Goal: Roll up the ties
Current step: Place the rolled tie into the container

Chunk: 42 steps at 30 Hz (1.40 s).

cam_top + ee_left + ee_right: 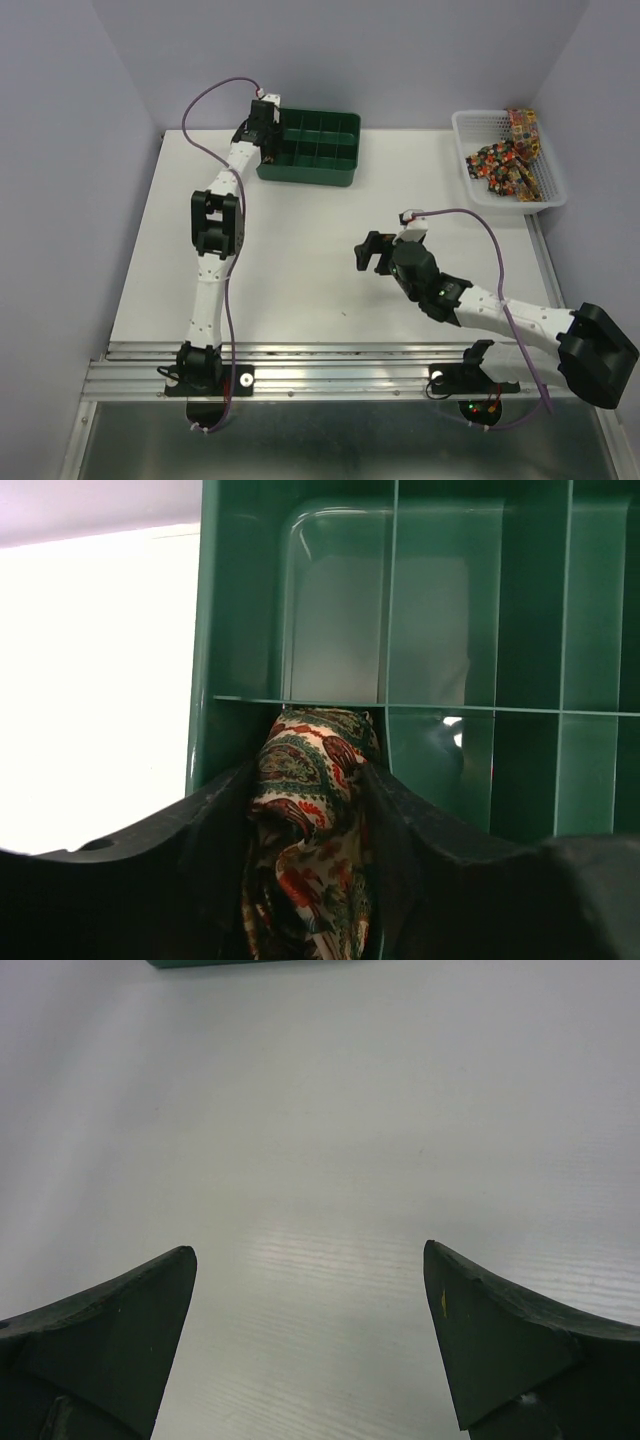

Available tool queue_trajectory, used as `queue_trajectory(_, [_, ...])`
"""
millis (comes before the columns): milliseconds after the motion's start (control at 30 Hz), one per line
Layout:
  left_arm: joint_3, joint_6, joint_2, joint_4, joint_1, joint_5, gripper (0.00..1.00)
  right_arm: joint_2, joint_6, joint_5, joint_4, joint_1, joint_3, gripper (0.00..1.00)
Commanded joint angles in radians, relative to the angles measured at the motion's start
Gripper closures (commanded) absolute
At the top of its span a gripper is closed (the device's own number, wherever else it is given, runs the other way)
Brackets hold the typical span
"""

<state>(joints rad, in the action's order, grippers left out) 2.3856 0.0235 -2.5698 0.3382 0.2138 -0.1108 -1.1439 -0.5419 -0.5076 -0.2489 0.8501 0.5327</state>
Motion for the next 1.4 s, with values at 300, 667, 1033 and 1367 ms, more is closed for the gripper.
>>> queue_trajectory(300, [-0.016, 0.018, 0.020, 0.098, 0.015, 0.066, 0.36, 0.018, 0.003, 0.003, -0.055, -0.013, 0.035, 0.00])
queue_trajectory(667, [-0.092, -0.083, 0.403, 0.051, 0.018, -0.108, 0.01, 0.062, -0.013, -0.006, -0.007, -0.013, 0.055, 0.00])
queue_trajectory(1033, [-1.073, -0.427, 1.205, -0.189, 0.041, -0.259, 0.01, 0.210, -0.118, -0.172, 0.207, -0.014, 0.070, 0.00])
queue_trajectory(1367, [-1.665, -0.588, 1.849, -0.298, 0.048, -0.239, 0.01, 0.265, -0.202, -0.258, 0.352, -0.014, 0.063, 0.00])
